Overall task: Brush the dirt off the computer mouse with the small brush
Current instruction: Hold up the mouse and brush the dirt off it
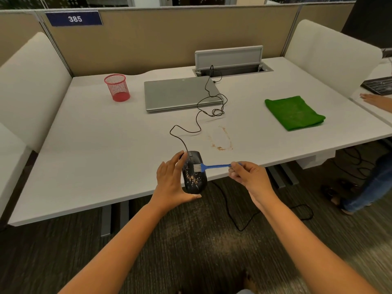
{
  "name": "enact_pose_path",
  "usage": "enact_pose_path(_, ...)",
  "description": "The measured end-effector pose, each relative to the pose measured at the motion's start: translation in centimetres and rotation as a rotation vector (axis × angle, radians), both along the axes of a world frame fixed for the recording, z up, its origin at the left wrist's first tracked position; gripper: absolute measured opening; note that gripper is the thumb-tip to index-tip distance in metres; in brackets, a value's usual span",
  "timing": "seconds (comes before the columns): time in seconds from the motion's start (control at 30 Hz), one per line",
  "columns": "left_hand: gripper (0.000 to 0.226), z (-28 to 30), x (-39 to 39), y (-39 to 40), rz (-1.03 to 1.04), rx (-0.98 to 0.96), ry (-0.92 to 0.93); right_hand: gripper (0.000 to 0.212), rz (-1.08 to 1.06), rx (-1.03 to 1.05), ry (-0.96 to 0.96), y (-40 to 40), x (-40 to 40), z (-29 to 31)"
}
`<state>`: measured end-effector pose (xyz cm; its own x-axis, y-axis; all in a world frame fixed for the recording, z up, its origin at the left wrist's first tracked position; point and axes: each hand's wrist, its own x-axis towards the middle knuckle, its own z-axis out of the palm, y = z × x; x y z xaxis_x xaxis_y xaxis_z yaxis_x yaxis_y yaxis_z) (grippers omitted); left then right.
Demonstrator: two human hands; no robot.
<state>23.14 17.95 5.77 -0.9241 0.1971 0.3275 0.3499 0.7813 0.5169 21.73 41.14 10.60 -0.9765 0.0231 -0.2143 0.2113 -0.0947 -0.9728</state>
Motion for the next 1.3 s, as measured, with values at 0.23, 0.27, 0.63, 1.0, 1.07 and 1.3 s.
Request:
enact_pose_path(0.23, 0.116, 0.0, 0.0, 0.1, -0.037, -0.039, -0.015, 0.009, 0.043, 0.185, 0.126, -0.1, -0.1, 0.7)
enact_pose_path(0.27, 0.115, 0.1, 0.0, 0.1, -0.038, -0.039, -0.017, 0.011, 0.071, 0.216, 0.138, 0.0, 0.1, 0.7)
enact_pose_path(0.63, 0.119, 0.4, 0.1, 0.5, -0.072, -0.054, -0.032, 0.013, 0.067, 0.335, 0.273, -1.4, -0.6, 2.1)
enact_pose_path(1.0, 0.121, 0.0, -0.1, 0.7, -0.049, 0.004, -0.049, 0.009, 0.018, 0.411, 0.322, -2.2, -0.9, 3.2)
enact_pose_path(1.07, 0.121, -0.1, -0.1, 0.7, -0.044, 0.006, -0.058, 0.01, 0.052, 0.446, 0.329, -1.9, -0.5, 3.0)
enact_pose_path(1.3, 0.121, -0.3, -0.2, 0.7, -0.039, 0.002, -0.075, 0.016, 0.0, 0.387, 0.286, -2.0, -0.3, 2.9)
